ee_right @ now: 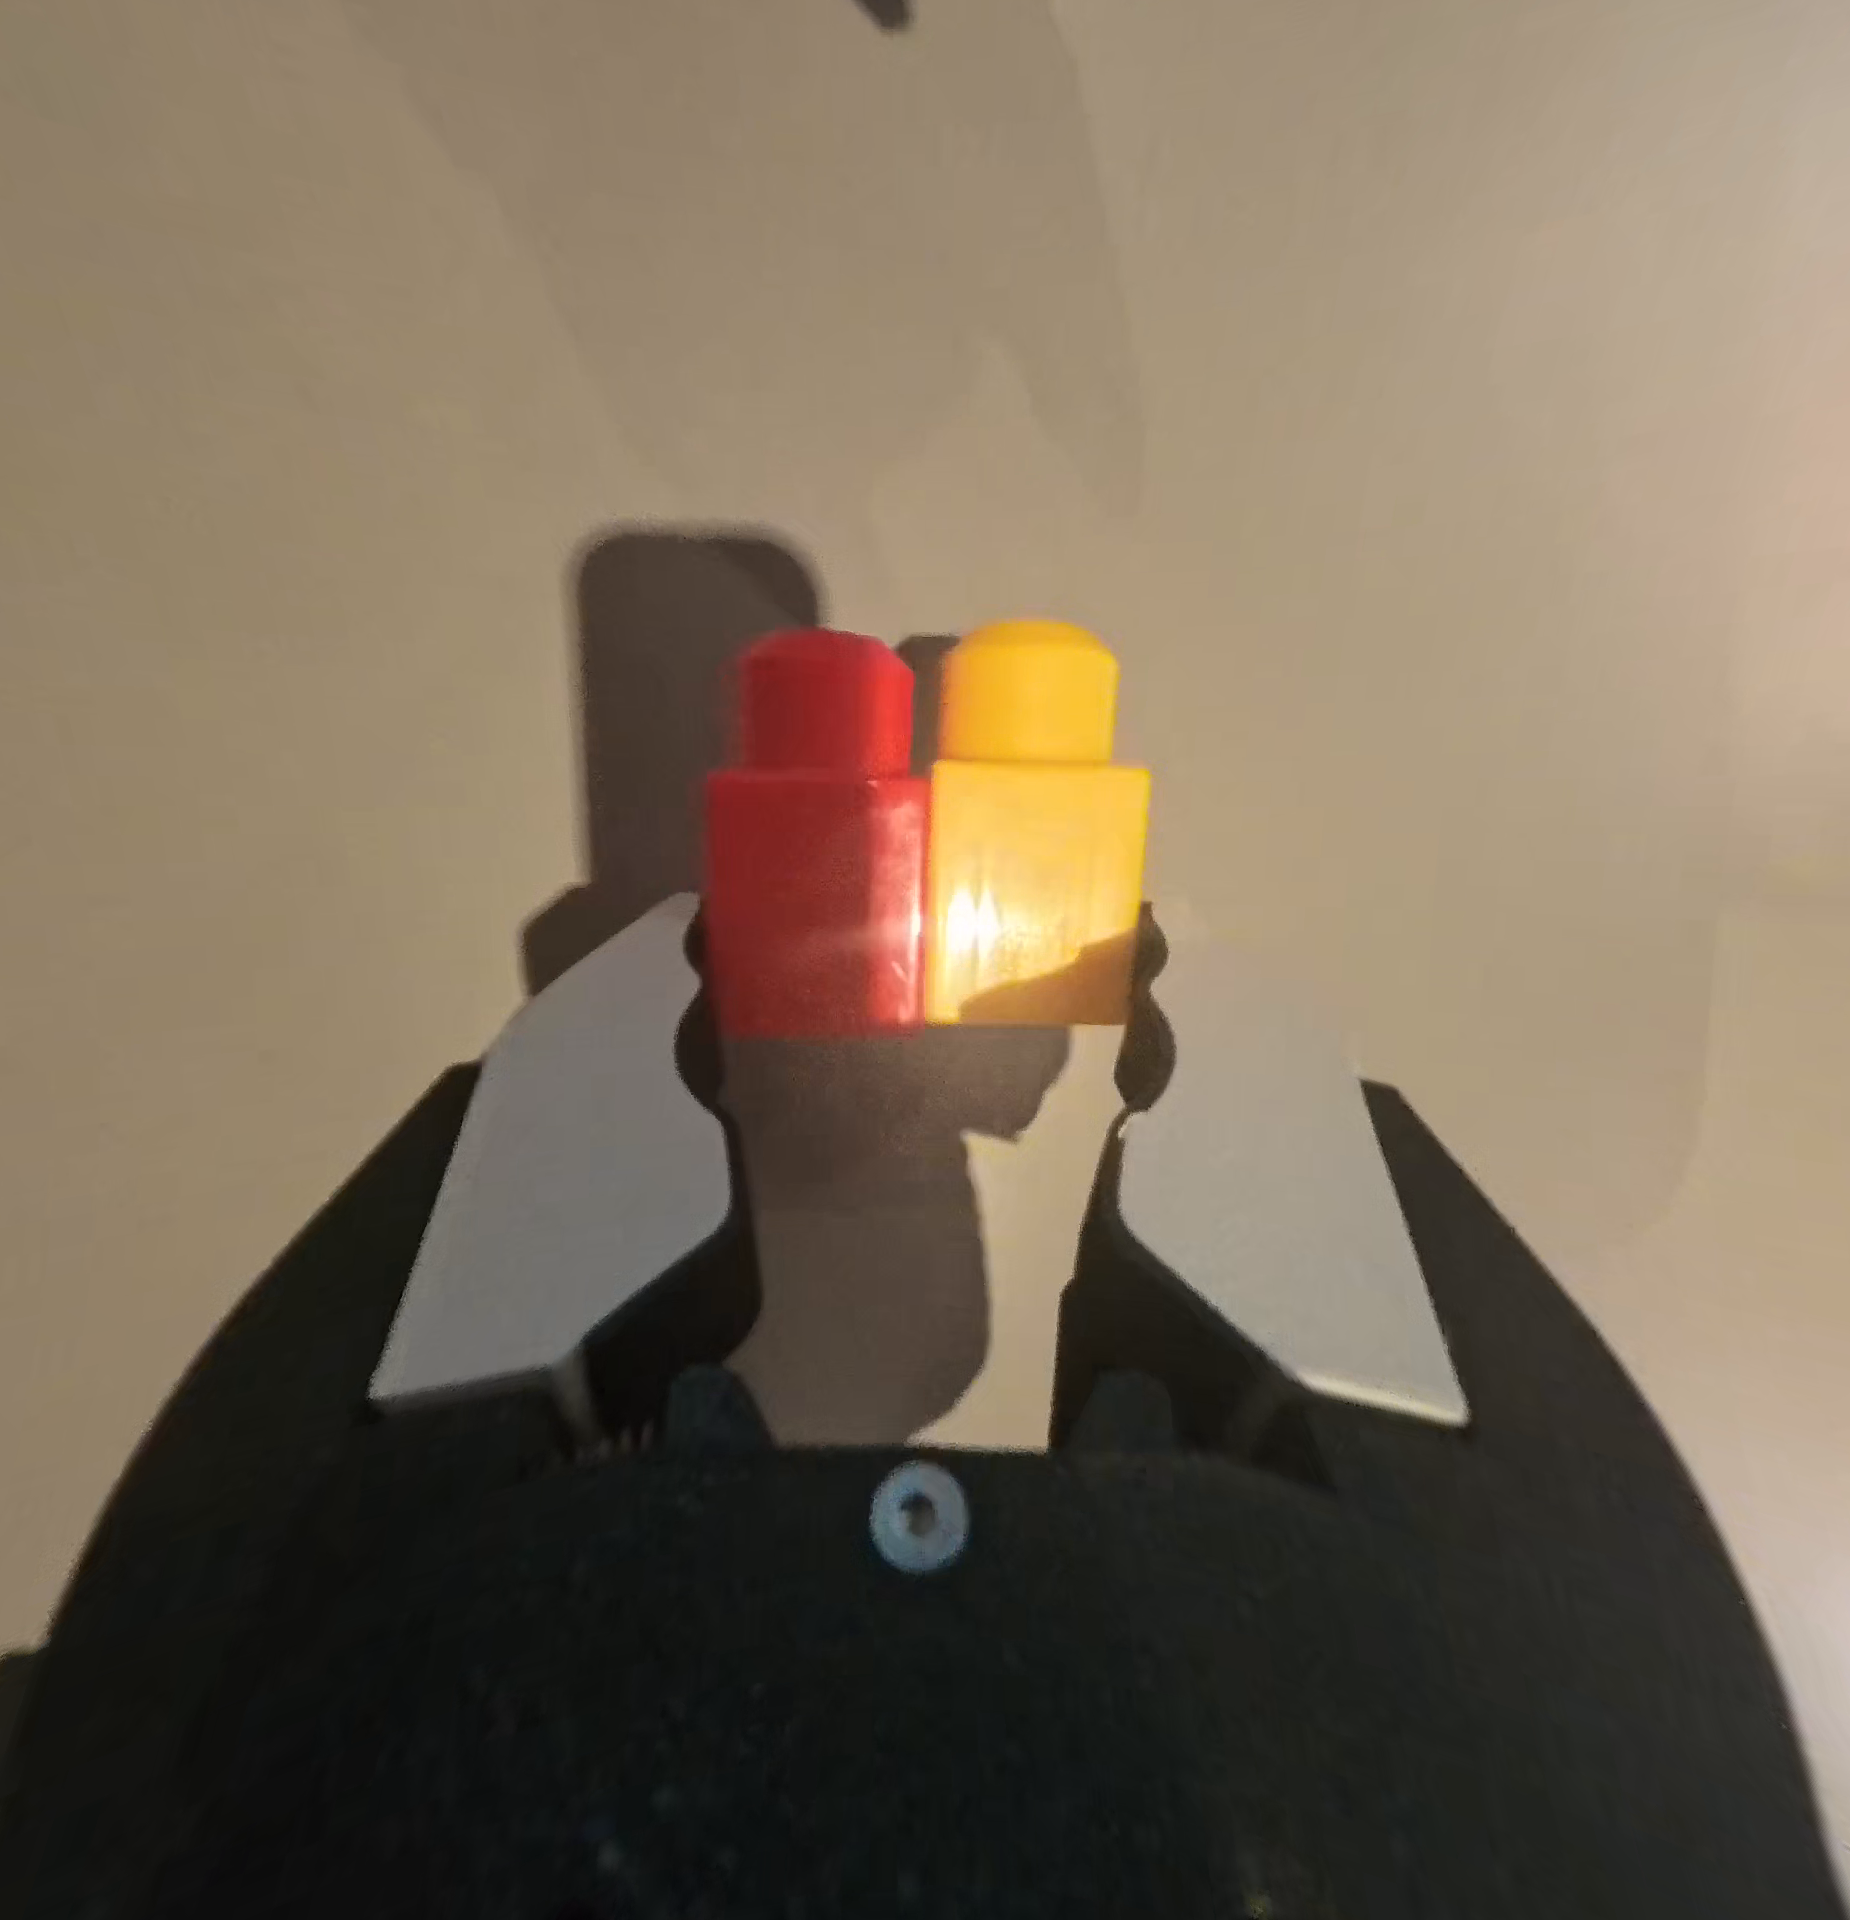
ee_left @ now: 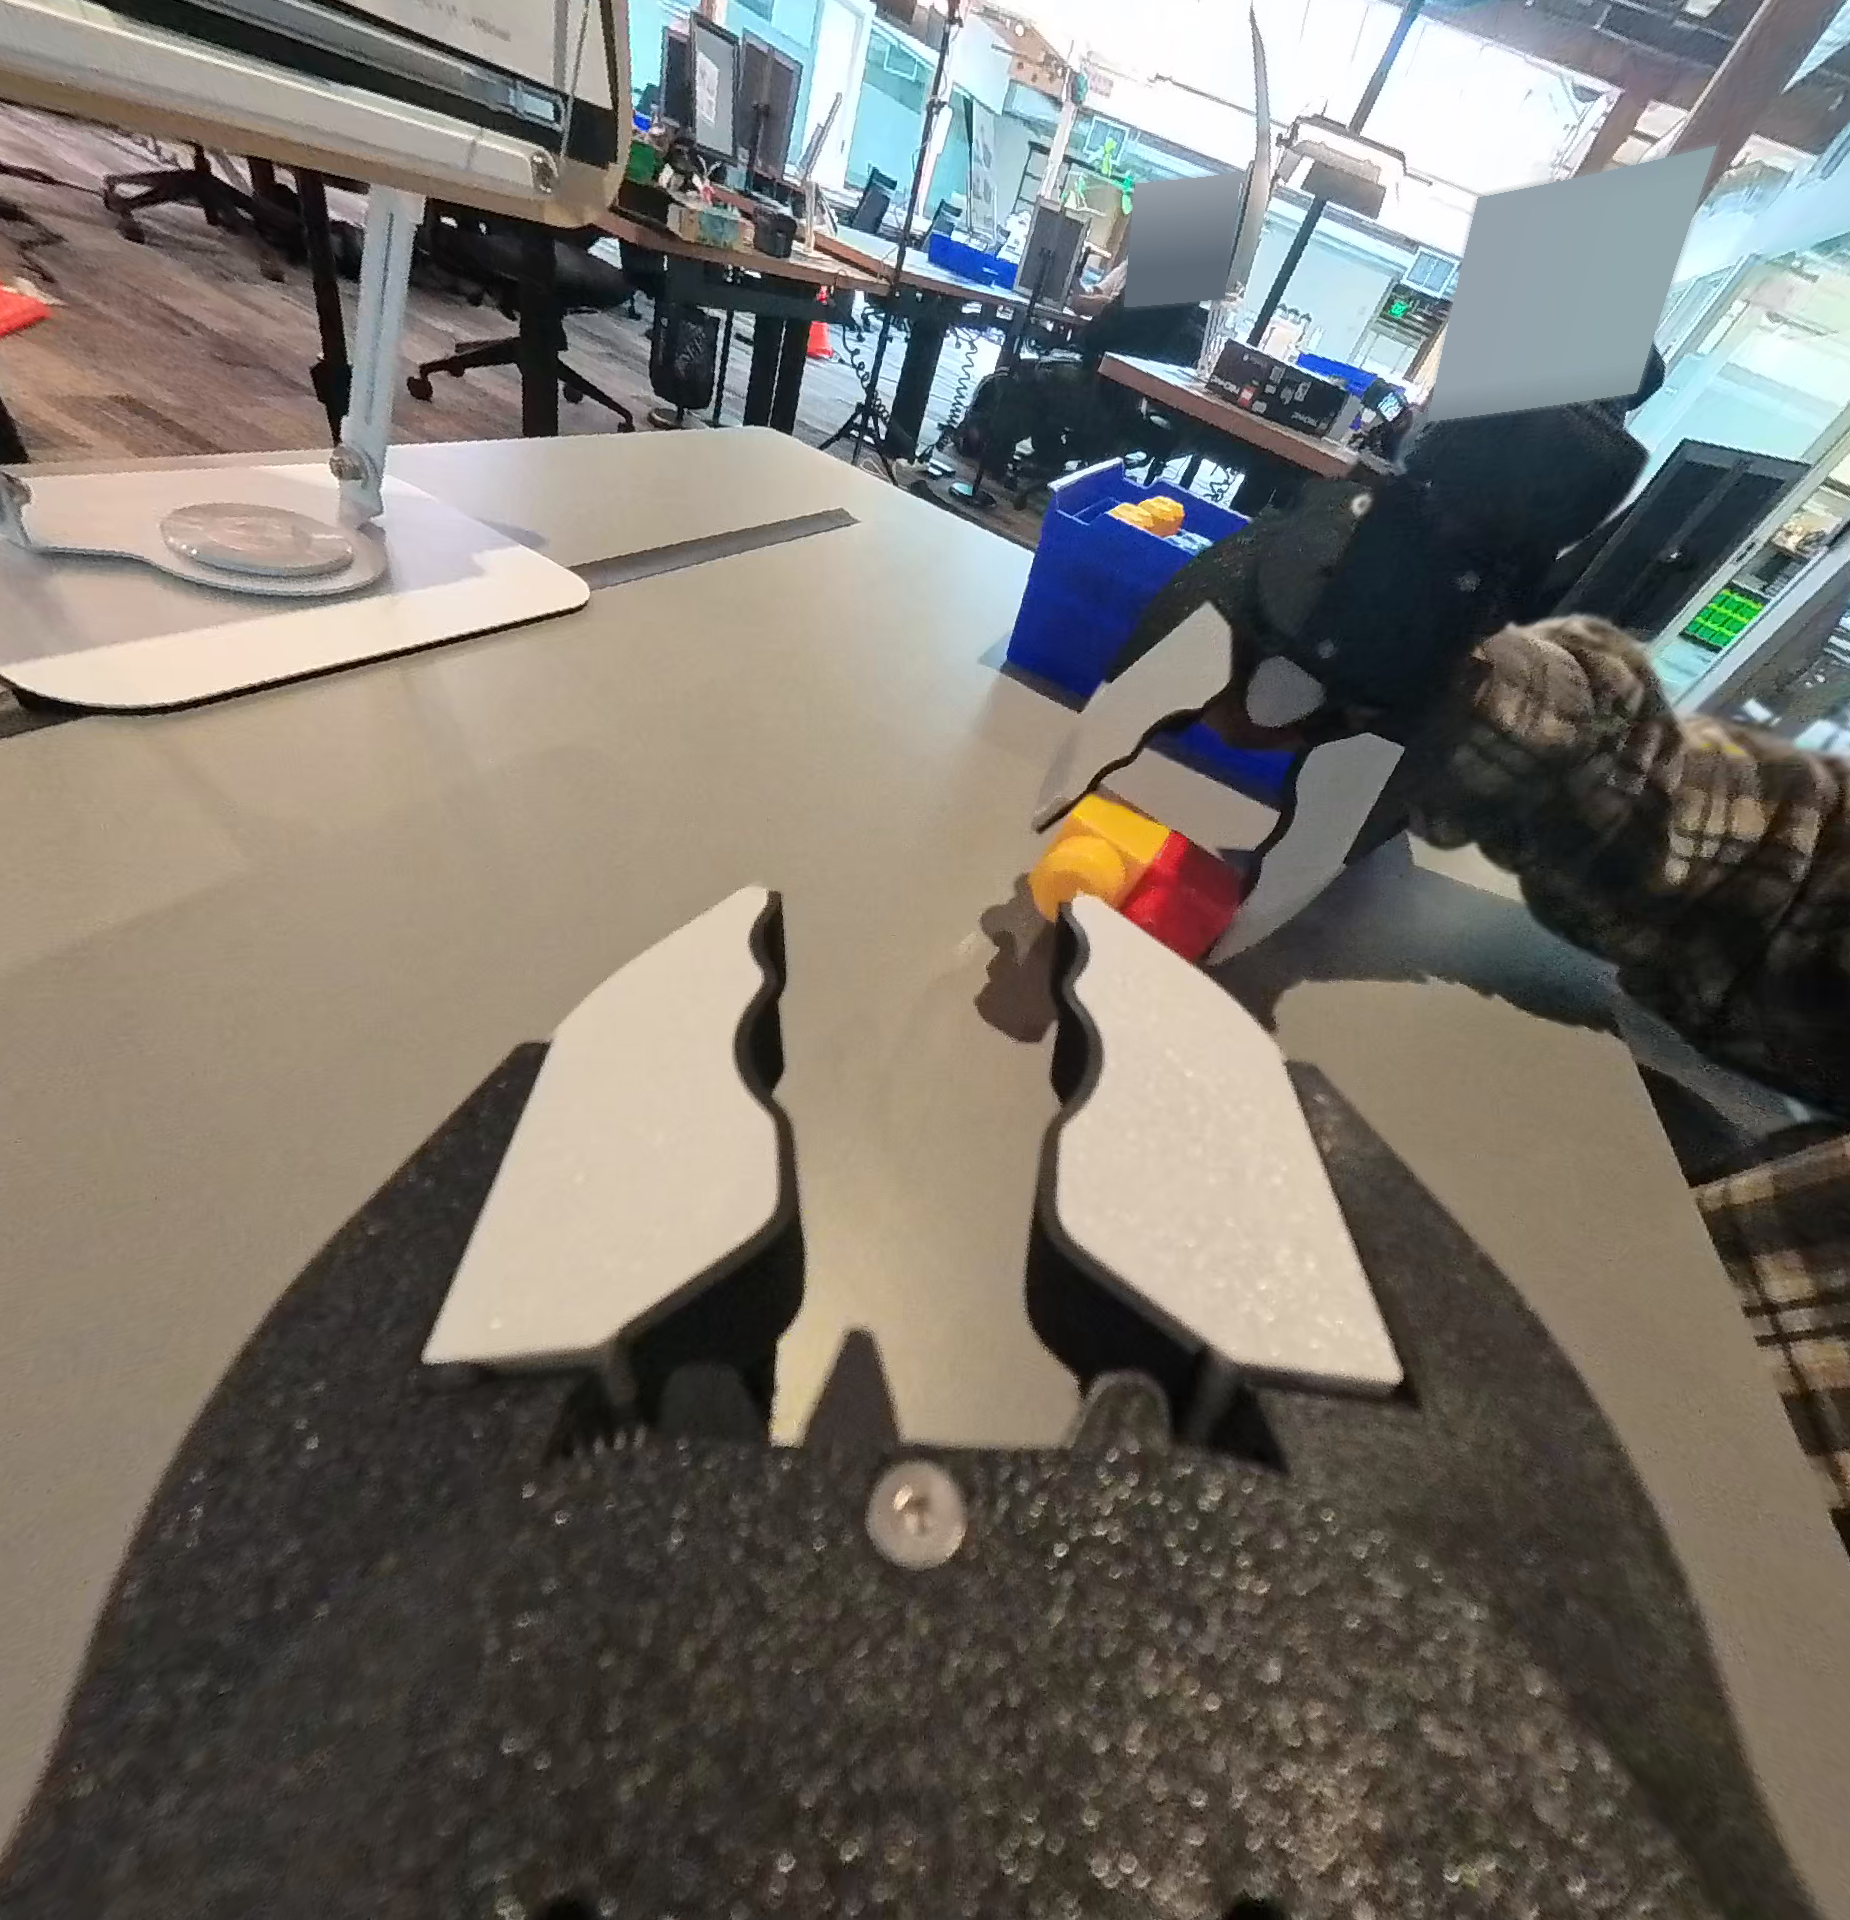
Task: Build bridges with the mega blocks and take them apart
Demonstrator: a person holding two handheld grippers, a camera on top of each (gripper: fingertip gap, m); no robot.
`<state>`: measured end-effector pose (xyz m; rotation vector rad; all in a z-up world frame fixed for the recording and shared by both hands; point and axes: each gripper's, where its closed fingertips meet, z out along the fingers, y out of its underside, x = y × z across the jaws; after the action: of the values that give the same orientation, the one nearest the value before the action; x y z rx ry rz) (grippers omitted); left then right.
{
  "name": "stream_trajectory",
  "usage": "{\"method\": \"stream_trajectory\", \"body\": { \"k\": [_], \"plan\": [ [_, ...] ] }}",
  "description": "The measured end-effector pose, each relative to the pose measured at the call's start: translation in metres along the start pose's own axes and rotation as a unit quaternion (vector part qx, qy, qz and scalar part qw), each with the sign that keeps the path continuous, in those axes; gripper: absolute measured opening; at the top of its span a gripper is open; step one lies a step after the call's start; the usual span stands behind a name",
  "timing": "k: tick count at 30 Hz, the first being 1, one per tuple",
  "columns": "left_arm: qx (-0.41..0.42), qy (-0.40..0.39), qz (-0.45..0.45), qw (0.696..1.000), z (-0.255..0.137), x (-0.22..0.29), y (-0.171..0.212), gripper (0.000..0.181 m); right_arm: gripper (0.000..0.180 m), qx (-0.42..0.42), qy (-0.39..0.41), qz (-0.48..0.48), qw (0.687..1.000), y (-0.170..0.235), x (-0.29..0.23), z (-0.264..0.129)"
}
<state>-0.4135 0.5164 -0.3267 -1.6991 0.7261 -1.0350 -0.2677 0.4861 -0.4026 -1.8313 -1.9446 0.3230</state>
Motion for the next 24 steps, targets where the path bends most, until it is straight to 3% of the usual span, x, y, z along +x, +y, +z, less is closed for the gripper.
{"method": "stream_trajectory", "body": {
  "k": [8,13,18,24],
  "plan": [
    [0.021,-0.012,0.005,1.0,-0.009,0.019,-0.012,0.052,0.075,0.037,-0.012,0.03,0.999,0.008,-0.017,-0.002],
    [0.012,-0.052,0.03,0.998,-0.054,0.05,-0.038,0.053,0.075,0.051,-0.021,0.025,0.998,0.007,-0.021,-0.009],
    [-0.07,-0.202,0.081,0.974,-0.164,0.037,-0.063,0.054,0.075,0.054,-0.015,0.016,0.998,0.006,-0.024,-0.011],
    [-0.172,-0.359,0.039,0.917,-0.334,-0.03,-0.067,0.057,0.075,0.07,-0.014,0.007,0.997,-0.003,-0.027,-0.014]
  ]
}}
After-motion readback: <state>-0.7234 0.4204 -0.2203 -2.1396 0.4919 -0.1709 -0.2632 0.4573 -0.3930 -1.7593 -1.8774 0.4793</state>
